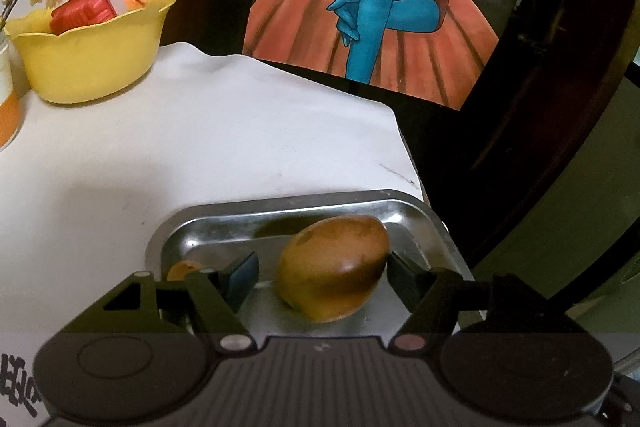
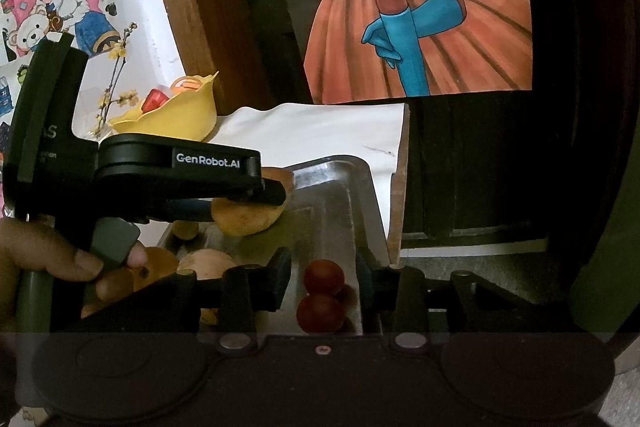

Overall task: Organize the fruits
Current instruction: 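Open the left tool to release the pear while the right tool releases the tomato onto the tray, then lift both open tools up and away from the metal tray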

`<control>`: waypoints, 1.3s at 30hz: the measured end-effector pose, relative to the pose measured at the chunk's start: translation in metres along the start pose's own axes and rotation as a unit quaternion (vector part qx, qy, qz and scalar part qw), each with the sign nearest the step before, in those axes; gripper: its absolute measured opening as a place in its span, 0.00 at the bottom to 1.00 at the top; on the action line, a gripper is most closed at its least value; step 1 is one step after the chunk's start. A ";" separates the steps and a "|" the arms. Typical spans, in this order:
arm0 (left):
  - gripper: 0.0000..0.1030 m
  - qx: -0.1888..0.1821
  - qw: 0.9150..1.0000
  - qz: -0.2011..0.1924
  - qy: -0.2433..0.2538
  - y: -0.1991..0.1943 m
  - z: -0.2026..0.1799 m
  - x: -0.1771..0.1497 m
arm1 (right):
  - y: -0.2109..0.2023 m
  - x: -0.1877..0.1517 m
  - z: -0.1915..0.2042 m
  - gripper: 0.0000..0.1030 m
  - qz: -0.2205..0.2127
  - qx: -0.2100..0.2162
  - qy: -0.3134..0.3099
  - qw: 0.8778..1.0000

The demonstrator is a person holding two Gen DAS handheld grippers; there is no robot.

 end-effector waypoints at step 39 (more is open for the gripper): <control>0.99 0.032 0.996 -0.081 -0.018 -0.105 0.024 0.004 | -0.081 0.013 0.036 0.99 -0.068 0.009 0.007 0.998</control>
Point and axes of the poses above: each gripper's, at about its wrist camera, not at the fingertips, and y roughly the way its jaws point, z to its left, x to its top, the point moved 9 cm from there along y, roughly the way its jaws point, and after that the axes turned 1 degree about y, right-handed, at the moved point
